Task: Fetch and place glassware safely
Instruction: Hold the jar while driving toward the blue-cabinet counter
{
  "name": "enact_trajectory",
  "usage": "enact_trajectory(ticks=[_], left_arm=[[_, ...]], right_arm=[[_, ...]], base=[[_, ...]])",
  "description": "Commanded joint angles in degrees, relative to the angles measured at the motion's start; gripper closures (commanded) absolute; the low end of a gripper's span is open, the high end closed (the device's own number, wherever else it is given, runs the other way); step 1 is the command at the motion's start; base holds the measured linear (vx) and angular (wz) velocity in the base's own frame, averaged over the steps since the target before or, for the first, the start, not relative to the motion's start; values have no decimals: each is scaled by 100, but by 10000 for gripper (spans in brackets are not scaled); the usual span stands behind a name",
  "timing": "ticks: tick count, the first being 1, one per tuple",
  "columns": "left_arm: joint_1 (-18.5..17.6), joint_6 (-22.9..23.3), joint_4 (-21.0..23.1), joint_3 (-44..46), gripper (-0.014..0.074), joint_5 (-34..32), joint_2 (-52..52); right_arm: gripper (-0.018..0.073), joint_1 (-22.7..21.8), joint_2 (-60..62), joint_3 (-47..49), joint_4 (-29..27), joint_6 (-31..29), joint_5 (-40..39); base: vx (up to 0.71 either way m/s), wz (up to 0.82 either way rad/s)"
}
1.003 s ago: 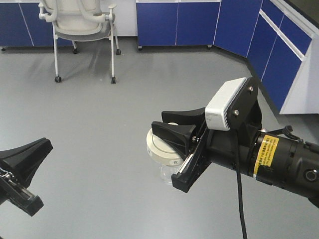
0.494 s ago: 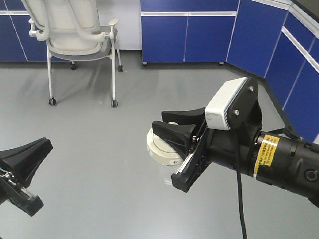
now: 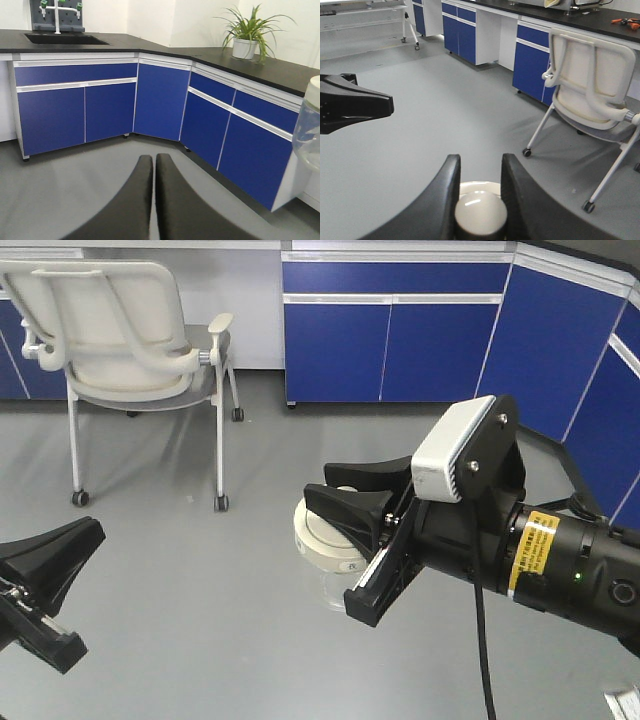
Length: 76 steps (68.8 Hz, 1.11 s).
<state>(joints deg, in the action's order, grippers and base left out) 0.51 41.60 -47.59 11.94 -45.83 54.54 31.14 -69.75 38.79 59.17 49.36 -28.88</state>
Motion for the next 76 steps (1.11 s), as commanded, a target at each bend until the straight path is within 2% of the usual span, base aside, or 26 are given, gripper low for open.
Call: enact_trajectory(ticks=[1, 48, 76], left_arm=[[-30, 48, 220, 125, 594, -320, -57], [-30, 48, 220, 125, 594, -320, -52], [-30, 48, 220, 125, 594, -320, -52]], right_arm=[[563, -6, 168, 183, -188, -22, -356], [563, -6, 168, 183, -188, -22, -356], [563, -6, 168, 183, -188, -22, -356]], base=[[55, -3], [45, -6], [29, -51]])
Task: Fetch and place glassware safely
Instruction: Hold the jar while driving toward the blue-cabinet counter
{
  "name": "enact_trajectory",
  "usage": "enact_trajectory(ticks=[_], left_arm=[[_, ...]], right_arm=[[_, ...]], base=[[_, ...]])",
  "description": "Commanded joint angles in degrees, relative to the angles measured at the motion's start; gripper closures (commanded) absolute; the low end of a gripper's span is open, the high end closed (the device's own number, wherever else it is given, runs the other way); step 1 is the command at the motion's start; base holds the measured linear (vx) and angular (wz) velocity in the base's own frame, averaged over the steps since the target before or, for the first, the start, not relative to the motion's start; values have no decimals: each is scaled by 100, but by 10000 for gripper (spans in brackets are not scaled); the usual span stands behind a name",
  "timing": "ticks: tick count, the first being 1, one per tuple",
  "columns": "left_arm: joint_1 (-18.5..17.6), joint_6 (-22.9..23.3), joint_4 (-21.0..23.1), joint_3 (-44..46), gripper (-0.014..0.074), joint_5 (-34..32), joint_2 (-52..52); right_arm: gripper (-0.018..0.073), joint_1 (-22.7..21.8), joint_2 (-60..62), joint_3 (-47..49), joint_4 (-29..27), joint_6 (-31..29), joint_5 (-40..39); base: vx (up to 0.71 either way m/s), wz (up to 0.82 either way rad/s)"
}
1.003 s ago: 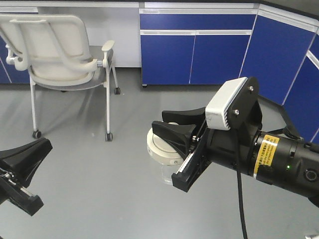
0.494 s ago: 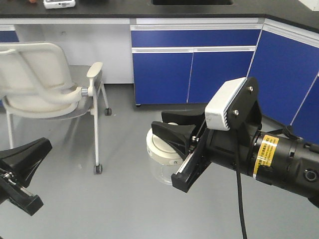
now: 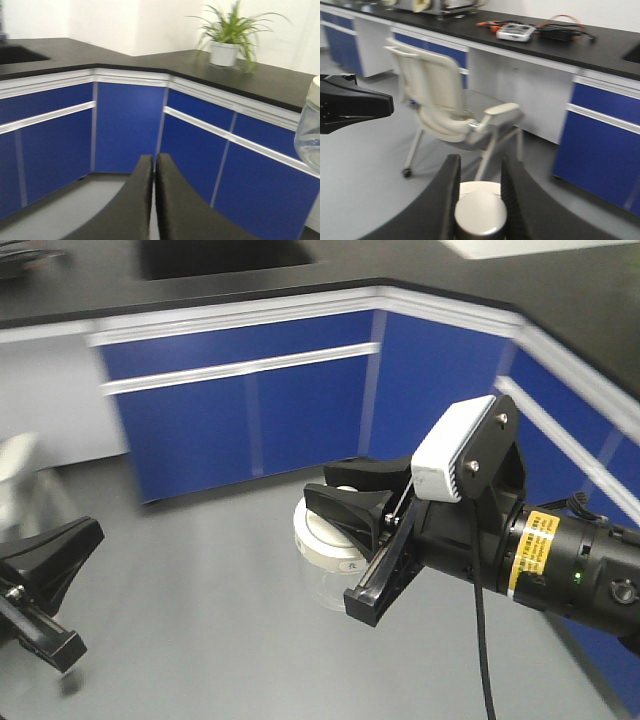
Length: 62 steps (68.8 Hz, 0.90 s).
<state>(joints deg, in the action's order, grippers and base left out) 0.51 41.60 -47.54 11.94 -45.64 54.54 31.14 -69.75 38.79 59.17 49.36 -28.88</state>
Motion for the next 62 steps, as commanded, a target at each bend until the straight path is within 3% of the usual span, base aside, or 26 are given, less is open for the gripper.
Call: enact_trajectory(ticks=[1, 62], left_arm=[[-30, 48, 215, 125, 594, -339, -52], [-30, 48, 215, 125, 594, -339, -52]], right_arm=[[563, -6, 168, 183, -188, -22, -356], [563, -6, 168, 183, -188, -22, -356]], base=[[23, -77], [17, -85]])
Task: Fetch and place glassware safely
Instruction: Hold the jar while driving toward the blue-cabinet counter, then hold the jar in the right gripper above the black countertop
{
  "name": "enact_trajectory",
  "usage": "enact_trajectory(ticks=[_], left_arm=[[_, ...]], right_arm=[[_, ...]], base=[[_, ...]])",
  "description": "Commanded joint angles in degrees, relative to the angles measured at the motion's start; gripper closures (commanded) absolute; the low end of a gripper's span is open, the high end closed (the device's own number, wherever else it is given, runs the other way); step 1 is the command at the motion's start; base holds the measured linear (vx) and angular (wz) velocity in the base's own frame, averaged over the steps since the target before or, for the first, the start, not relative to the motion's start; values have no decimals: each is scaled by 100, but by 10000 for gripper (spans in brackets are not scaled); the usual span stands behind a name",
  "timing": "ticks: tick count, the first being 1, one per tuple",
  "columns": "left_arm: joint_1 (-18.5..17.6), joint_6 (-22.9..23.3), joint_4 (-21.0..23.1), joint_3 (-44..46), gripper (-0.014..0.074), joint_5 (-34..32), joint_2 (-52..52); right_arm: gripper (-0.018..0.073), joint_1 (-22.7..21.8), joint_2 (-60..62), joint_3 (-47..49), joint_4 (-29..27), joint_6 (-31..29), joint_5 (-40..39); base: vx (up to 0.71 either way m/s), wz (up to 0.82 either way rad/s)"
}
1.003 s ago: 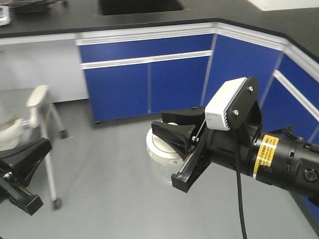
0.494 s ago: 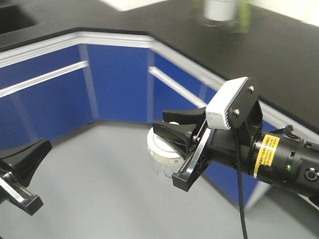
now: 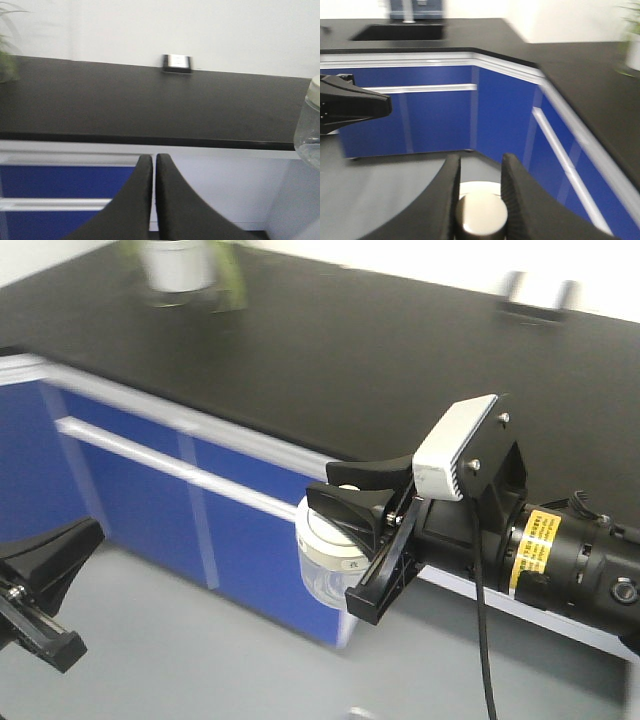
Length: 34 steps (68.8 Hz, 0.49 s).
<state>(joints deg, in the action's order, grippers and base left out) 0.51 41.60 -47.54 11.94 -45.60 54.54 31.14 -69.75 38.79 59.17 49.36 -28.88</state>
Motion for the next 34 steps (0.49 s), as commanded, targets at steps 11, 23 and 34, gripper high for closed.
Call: enact_trajectory(ticks=[11, 23, 34], left_arm=[[-30, 48, 215, 125, 594, -343, -52], [-30, 48, 215, 125, 594, -343, -52], [-30, 48, 215, 125, 594, -343, -52]], right_arm=[[563, -6, 168, 183, -188, -22, -356], [563, -6, 168, 183, -188, -22, -356], [563, -6, 168, 183, -188, -22, -356]], base=[[12, -87], [12, -85], [13, -72]])
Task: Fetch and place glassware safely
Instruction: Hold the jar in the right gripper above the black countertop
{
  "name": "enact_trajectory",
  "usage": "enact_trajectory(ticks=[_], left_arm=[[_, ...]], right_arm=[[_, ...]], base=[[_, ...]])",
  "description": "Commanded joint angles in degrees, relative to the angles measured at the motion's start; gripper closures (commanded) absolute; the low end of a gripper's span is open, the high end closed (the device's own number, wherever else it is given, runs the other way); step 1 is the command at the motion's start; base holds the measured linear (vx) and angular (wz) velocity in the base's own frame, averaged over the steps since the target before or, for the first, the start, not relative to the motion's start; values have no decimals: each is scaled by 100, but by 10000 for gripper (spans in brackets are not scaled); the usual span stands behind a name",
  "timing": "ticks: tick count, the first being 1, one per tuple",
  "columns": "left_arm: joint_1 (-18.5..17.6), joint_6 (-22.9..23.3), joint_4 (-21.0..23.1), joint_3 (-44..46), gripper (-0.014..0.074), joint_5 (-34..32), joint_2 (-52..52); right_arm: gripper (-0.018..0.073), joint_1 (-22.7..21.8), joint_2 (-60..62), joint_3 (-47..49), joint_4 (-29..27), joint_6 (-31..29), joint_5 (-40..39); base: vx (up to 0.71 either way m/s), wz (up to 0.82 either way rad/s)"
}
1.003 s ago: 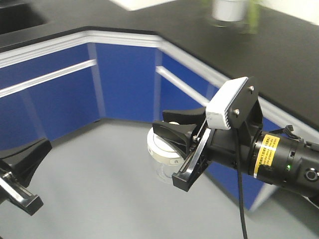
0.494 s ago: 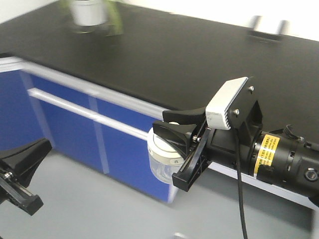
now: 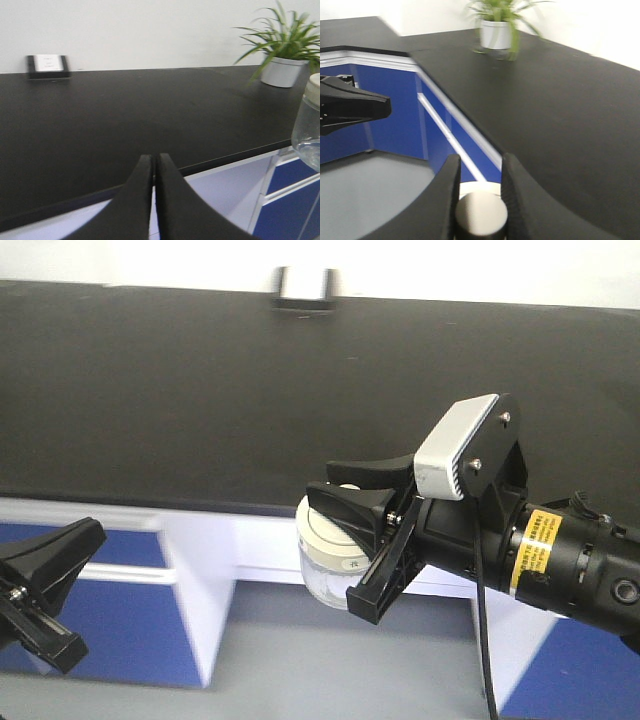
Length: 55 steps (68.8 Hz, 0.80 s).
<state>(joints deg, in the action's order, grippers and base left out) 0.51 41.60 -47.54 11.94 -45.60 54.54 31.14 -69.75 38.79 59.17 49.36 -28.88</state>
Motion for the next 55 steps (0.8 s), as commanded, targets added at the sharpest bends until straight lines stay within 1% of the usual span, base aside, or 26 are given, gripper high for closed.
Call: enact_trajectory(ticks=[1, 13, 24, 55], left_arm=[[-30, 48, 215, 125, 594, -343, -52], [-30, 48, 215, 125, 594, -343, -52], [-30, 48, 215, 125, 594, -343, -52], [-30, 48, 215, 125, 594, -343, -52]], right_arm=[[563, -6, 168, 183, -188, -22, -356], [563, -6, 168, 183, -188, -22, -362], [563, -6, 168, 183, -188, -22, -362], [563, -6, 168, 183, -188, -22, -362]], base=[[15, -60], [15, -48], [15, -23], [19, 3]])
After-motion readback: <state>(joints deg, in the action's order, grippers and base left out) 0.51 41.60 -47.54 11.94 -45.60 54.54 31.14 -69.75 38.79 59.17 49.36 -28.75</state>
